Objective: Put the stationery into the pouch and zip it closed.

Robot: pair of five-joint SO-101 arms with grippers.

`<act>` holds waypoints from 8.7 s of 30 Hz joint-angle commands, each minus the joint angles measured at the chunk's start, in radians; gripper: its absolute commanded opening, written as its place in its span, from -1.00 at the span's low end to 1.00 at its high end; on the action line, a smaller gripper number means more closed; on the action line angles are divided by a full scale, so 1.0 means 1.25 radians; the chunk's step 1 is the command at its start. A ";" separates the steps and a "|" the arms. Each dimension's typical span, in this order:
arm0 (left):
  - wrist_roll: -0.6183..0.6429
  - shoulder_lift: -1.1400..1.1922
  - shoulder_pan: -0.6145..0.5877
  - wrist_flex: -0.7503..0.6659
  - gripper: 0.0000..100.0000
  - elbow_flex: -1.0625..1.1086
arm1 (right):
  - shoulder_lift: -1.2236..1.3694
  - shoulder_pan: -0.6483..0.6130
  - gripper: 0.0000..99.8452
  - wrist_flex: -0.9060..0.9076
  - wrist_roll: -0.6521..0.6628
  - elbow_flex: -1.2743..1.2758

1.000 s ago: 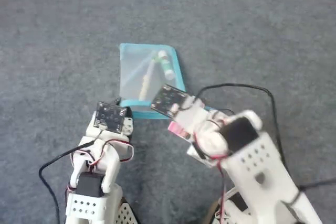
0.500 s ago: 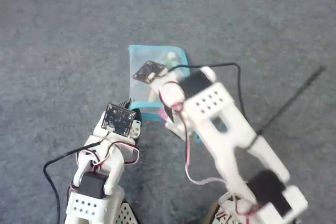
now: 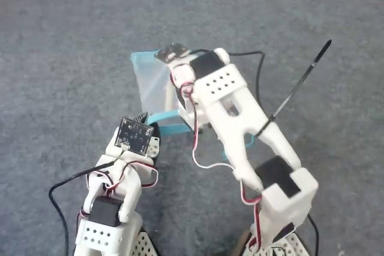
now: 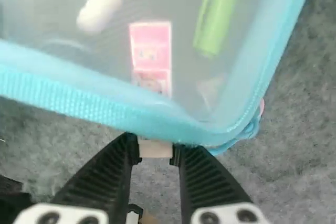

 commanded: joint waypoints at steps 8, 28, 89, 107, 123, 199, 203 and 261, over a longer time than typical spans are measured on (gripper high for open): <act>-0.004 -0.006 0.011 0.018 -0.98 -0.006 | 0.002 -0.060 -0.55 0.006 -0.007 -0.150; -0.004 -0.009 -0.055 0.014 -0.98 -0.006 | -0.584 0.158 -0.69 -0.353 0.151 0.561; -0.004 -0.007 -0.054 0.036 -0.98 -0.006 | -1.201 0.147 -0.69 -0.833 0.137 1.376; -0.004 -0.009 -0.054 0.031 -0.98 -0.006 | -1.197 0.134 -0.69 -0.881 0.169 1.392; -0.004 -0.009 -0.054 0.031 -0.98 -0.006 | -0.849 0.139 -0.67 -0.984 0.167 1.252; -0.002 -0.005 -0.049 0.034 -0.98 -0.006 | -0.686 0.144 -0.99 -0.768 0.103 0.938; -0.002 -0.005 -0.049 0.034 -0.98 -0.006 | -0.850 0.110 -0.99 -0.657 0.102 0.964; -0.026 -0.005 -0.049 0.042 -0.98 -0.006 | -1.044 0.041 -0.39 -0.659 0.393 1.175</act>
